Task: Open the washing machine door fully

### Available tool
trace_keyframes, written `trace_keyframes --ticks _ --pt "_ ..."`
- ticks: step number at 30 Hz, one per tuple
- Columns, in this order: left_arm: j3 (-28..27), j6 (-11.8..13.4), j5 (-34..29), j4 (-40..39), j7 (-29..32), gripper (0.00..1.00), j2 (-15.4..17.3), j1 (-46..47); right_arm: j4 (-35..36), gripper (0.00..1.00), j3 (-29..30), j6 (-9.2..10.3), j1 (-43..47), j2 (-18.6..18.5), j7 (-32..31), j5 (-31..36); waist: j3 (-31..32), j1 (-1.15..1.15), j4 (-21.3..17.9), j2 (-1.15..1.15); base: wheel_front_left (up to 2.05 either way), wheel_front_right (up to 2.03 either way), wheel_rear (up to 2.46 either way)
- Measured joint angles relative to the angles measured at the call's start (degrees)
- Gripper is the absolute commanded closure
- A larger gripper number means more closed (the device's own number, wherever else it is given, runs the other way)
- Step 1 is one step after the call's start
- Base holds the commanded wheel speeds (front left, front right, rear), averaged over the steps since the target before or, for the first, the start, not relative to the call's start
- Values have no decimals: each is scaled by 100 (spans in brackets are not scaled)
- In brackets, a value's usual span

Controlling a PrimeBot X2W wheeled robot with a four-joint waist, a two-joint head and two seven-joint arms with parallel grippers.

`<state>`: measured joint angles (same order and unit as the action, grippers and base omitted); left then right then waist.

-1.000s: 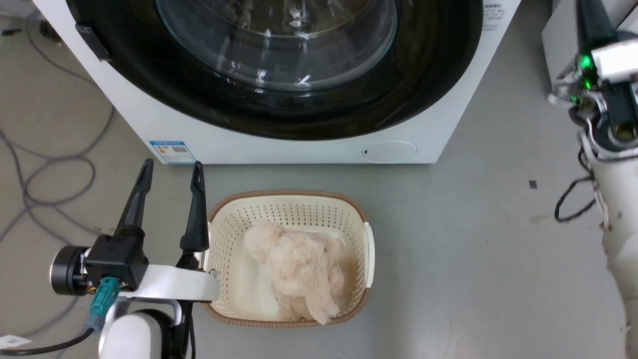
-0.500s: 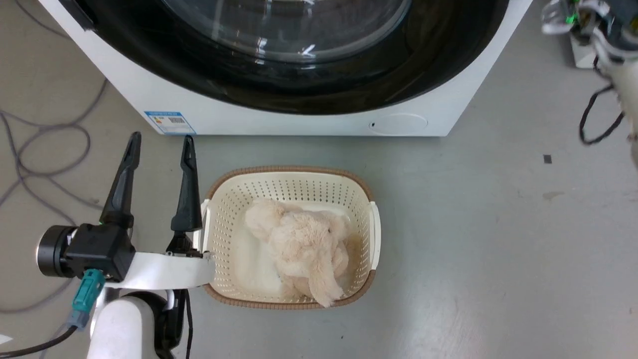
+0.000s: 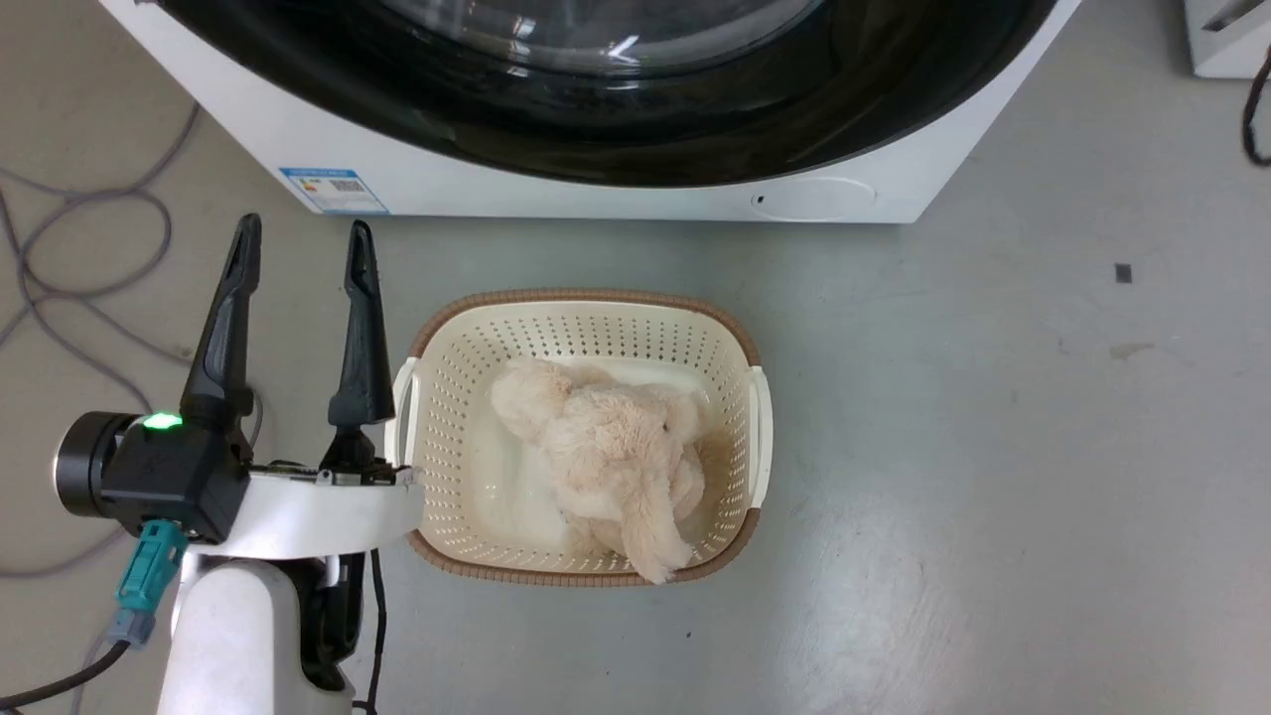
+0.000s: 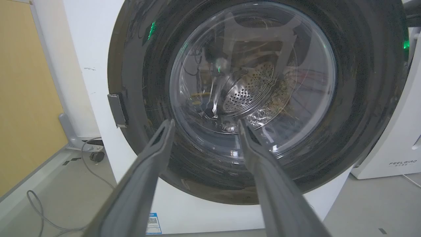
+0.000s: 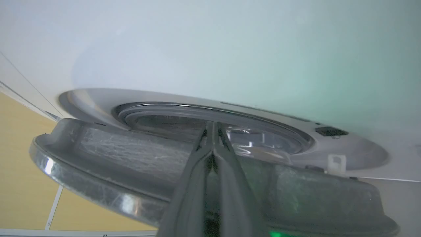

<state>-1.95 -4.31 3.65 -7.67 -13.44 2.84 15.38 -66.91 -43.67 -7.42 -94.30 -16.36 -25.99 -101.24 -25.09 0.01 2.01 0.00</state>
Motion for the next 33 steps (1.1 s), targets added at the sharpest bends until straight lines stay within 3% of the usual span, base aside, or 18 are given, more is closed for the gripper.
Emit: trace_keyframes --ticks 10,14,24,33 --pt "-2 12 59 34 -123 0 0 85 -531 100 -609 0 -511 -21 -1221 -803 -83 0 58 0 0 0 0" --pt "1 47 57 78 -124 0 0 80 -554 100 -792 1 -480 36 -1226 -751 68 0 52 0 0 0 0" --pt "97 86 54 186 -124 0 -1 -21 15 100 -746 0 183 -62 -2007 -953 424 0 35 0 0 0 0" --pt "138 112 -33 382 -124 0 0 -345 842 100 -806 0 1055 -270 -2138 -1096 878 -1 31 0 0 0 0"
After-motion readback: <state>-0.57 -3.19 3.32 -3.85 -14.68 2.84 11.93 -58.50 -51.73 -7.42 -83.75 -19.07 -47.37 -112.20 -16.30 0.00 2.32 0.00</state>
